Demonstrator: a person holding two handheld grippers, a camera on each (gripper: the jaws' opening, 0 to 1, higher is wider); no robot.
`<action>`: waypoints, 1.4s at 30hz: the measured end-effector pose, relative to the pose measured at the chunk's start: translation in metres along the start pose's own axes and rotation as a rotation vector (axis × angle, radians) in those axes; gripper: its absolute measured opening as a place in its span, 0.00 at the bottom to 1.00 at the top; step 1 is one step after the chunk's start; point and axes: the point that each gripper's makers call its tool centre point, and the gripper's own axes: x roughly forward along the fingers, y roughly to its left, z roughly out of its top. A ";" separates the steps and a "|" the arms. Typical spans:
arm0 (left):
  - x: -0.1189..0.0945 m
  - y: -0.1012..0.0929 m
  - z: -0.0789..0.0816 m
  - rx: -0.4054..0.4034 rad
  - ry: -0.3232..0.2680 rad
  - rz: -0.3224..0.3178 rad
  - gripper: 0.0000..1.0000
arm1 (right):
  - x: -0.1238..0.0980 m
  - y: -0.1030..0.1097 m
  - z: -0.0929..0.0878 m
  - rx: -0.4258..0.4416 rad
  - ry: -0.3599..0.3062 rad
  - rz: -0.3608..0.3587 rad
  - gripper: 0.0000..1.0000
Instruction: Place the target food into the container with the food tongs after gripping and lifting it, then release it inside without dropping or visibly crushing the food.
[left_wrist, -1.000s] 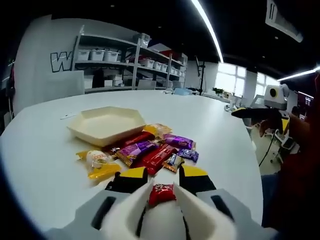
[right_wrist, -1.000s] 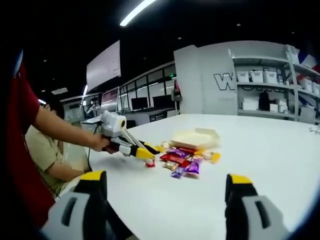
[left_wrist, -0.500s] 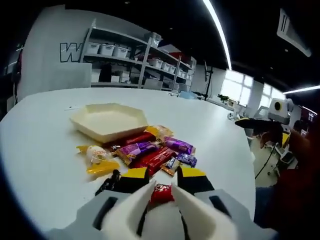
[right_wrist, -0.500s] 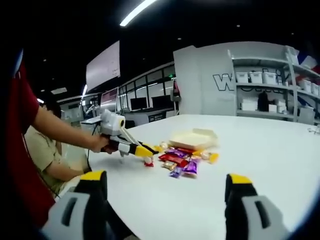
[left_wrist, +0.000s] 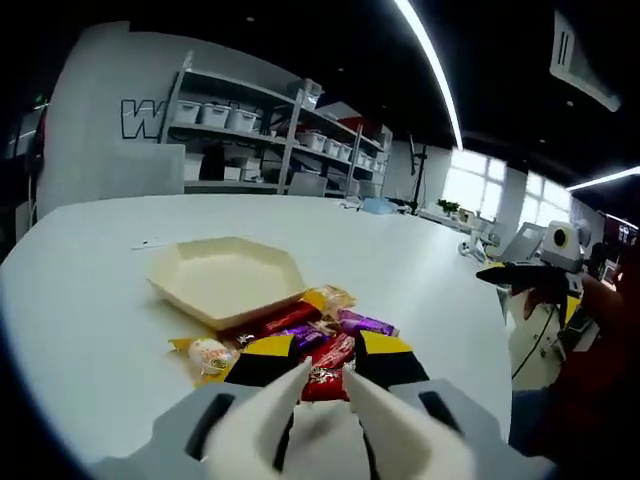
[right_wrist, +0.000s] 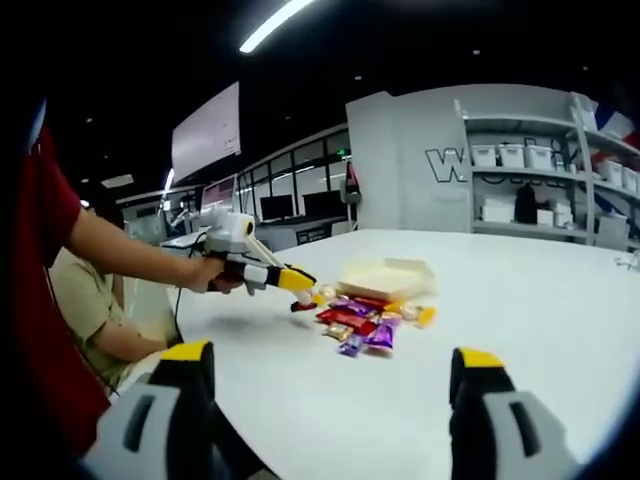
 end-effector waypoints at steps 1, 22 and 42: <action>0.001 0.002 0.002 0.006 -0.002 0.002 0.21 | 0.000 0.000 0.000 0.000 0.001 -0.001 0.98; 0.039 0.026 0.028 -0.019 -0.013 0.044 0.21 | -0.004 -0.013 -0.002 0.017 0.006 -0.021 0.97; 0.090 0.062 0.046 -0.019 -0.029 0.098 0.22 | -0.009 -0.033 -0.010 0.031 0.041 -0.070 0.98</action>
